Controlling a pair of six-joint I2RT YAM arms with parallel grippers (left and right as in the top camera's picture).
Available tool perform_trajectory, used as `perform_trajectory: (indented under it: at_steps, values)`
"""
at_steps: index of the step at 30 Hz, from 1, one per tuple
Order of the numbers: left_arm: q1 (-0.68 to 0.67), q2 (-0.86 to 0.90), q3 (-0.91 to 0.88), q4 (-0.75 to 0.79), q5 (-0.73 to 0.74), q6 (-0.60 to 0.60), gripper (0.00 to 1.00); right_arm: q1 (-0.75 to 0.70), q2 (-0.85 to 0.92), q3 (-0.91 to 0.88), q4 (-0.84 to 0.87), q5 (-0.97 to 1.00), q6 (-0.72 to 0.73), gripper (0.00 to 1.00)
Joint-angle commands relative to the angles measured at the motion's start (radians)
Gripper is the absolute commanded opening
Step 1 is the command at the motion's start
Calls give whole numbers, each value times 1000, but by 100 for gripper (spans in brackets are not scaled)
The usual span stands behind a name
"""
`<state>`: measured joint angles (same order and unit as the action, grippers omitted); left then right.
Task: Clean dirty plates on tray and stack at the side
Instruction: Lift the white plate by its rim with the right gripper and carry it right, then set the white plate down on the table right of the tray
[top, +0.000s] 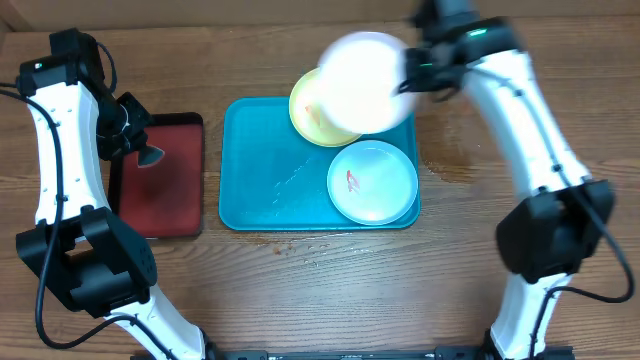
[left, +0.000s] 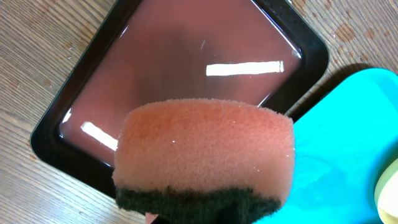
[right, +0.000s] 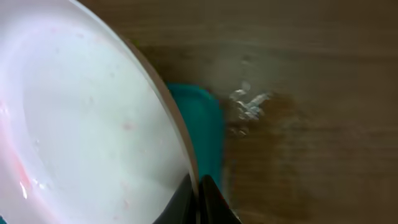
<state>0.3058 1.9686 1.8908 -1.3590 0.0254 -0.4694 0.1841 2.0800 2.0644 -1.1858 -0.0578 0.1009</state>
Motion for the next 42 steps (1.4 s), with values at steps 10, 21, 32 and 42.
perform_trajectory:
  at_steps: [10,21,32,42]
  values:
    - [-5,6,-4,5,1,-9,4,-339,16,-225,88,-146,109,4]
    - [-5,6,-4,5,1,-10,4,-462,17,-509,370,-144,109,4]
    - [-5,6,-4,3,1,-10,4,-462,20,-627,489,-101,109,5]
    - [-5,6,-4,15,1,-10,8,-418,-143,-417,251,-101,63,70]
